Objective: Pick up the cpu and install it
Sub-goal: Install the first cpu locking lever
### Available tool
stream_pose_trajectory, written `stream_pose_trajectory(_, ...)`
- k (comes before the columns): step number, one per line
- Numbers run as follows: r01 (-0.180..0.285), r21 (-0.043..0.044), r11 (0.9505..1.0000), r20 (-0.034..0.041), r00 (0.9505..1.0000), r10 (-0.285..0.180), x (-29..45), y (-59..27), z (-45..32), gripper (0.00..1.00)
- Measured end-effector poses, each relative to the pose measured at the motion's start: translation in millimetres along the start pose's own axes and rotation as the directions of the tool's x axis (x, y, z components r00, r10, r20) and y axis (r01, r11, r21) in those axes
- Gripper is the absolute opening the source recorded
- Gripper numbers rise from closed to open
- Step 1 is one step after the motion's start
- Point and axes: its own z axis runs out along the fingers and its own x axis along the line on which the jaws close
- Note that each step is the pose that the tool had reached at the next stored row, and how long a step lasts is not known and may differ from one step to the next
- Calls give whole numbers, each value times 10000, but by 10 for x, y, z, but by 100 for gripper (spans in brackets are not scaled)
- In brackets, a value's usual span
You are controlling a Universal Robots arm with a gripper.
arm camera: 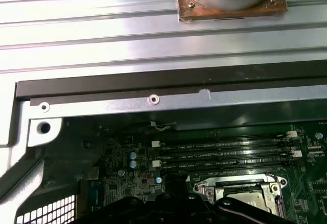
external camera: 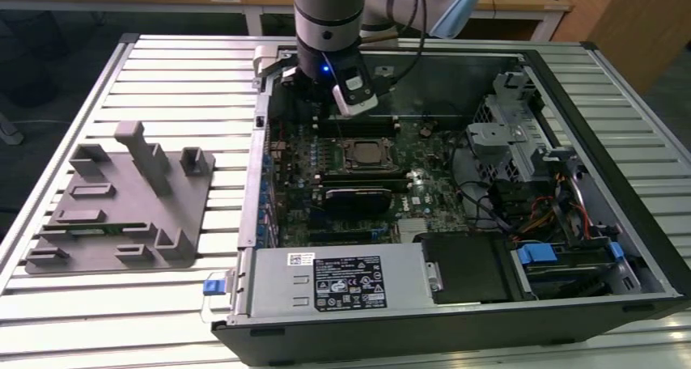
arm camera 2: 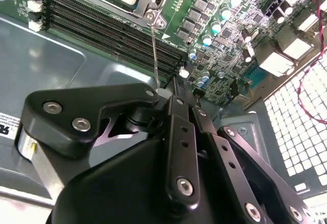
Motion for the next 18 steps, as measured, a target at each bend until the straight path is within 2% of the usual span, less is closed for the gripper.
stream_pose_trajectory(3, 3, -2, 10000, -1, 10000, -3, -6, 0, 0, 11)
stream_pose_trajectory(6, 1, -1, 10000, -1, 10000, -1, -49, 4, 0, 11)
stream_pose_trajectory(12, 1, -2, 10000, -1, 10000, -1, -207, 18, 1, 11)
stream_pose_trajectory(18, 0, -1, 10000, -2, 10000, 0, -398, 34, 2, 11)
